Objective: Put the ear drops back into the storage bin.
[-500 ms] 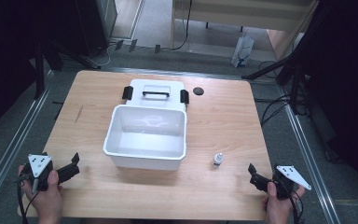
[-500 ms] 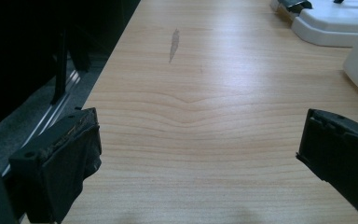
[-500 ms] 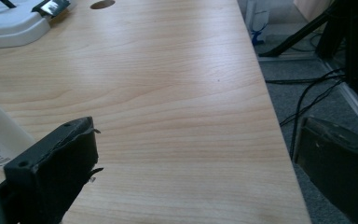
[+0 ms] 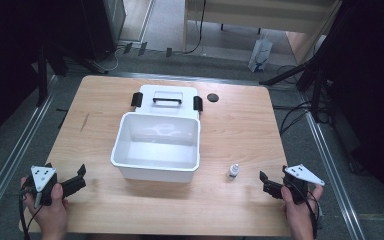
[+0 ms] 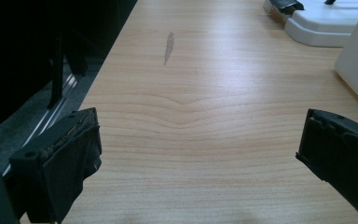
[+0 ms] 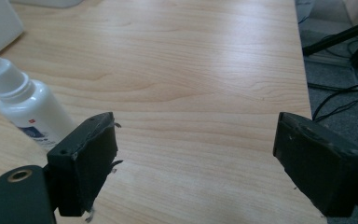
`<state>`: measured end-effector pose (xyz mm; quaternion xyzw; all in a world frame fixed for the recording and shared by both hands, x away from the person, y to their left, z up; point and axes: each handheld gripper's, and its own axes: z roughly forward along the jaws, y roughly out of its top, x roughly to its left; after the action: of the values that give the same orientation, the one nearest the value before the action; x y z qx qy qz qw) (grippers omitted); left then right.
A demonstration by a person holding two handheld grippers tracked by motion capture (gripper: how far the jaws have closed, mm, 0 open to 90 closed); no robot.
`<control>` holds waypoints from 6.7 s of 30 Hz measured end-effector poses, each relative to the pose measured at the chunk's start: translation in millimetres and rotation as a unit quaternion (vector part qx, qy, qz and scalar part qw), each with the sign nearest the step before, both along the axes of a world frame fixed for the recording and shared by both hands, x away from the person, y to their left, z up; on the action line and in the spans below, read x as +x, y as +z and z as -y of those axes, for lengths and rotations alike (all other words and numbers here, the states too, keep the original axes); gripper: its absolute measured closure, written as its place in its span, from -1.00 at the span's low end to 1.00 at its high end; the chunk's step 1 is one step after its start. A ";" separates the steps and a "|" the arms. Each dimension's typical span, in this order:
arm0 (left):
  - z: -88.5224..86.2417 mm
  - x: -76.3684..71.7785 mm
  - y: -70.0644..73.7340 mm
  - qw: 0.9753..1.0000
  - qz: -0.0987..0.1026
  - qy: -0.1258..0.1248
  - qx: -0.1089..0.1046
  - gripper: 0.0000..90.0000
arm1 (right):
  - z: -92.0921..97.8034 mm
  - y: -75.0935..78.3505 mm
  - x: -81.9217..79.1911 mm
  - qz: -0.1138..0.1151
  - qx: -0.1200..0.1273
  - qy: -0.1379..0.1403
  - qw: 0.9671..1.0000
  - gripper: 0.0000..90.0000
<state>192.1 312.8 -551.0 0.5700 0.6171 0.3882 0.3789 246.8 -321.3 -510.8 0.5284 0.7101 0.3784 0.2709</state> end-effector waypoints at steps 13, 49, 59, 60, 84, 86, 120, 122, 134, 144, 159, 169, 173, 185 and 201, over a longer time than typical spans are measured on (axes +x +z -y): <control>-0.1 -1.1 0.0 1.000 0.007 -0.014 -0.004 -1.00 | -10.5 31.4 19.3 -0.127 -0.055 0.136 0.981 -0.52; -1.7 1.2 0.1 1.000 -0.003 -0.018 -0.011 -1.00 | -110.5 79.2 71.1 -0.311 -0.301 0.301 0.850 -0.13; -1.4 1.1 0.1 1.000 -0.002 -0.020 -0.008 -1.00 | -123.7 77.0 84.6 -0.333 -0.276 0.319 0.844 0.25; -1.1 1.2 0.1 1.000 -0.002 -0.020 -0.007 -1.00 | -125.7 77.2 85.8 -0.336 -0.269 0.323 0.843 0.31; -0.7 1.3 0.1 1.000 -0.003 -0.021 -0.006 -0.99 | -145.2 60.1 91.1 -0.326 -0.317 0.340 0.823 0.56; -0.7 1.4 0.1 1.000 -0.003 -0.021 -0.006 -0.99 | -145.3 59.6 90.9 -0.327 -0.317 0.338 0.824 0.56; -0.3 1.9 0.2 1.000 -0.004 -0.019 -0.005 -0.99 | -180.9 159.8 88.0 -0.221 -0.349 0.425 0.805 0.61; -0.4 1.8 0.2 1.000 -0.004 -0.019 -0.005 -0.99 | -185.6 165.3 88.2 -0.221 -0.350 0.426 0.804 0.61; -0.7 1.9 0.2 1.000 -0.003 -0.020 -0.007 -0.99 | -207.1 189.0 90.4 -0.208 -0.351 0.441 0.800 0.60; -0.4 1.9 0.2 1.000 -0.003 -0.021 -0.004 -0.99 | -230.4 204.7 91.0 -0.191 -0.352 0.454 0.796 0.61; -0.6 1.7 0.1 1.000 -0.001 -0.020 -0.007 -0.99 | -260.4 203.3 94.2 -0.194 -0.357 0.476 0.780 0.60; -0.7 1.8 0.2 1.000 -0.002 -0.020 -0.006 -0.99 | -268.6 190.6 98.8 -0.208 -0.364 0.479 0.772 0.60; -0.6 1.8 0.1 1.000 -0.002 -0.020 -0.005 -0.99 | -269.7 185.9 99.6 -0.214 -0.364 0.478 0.770 0.60; -0.4 1.7 0.2 1.000 -0.002 -0.021 -0.005 -0.99 | -273.0 166.4 104.4 -0.217 -0.364 0.486 0.765 0.60; -0.7 1.4 0.2 1.000 -0.001 -0.021 -0.006 -0.99 | -280.3 137.6 108.9 -0.234 -0.364 0.492 0.756 0.60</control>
<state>193.5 313.5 -550.8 0.5809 0.6079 0.3758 0.3896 355.7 -41.1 -373.2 0.0402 0.9975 0.0374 0.0448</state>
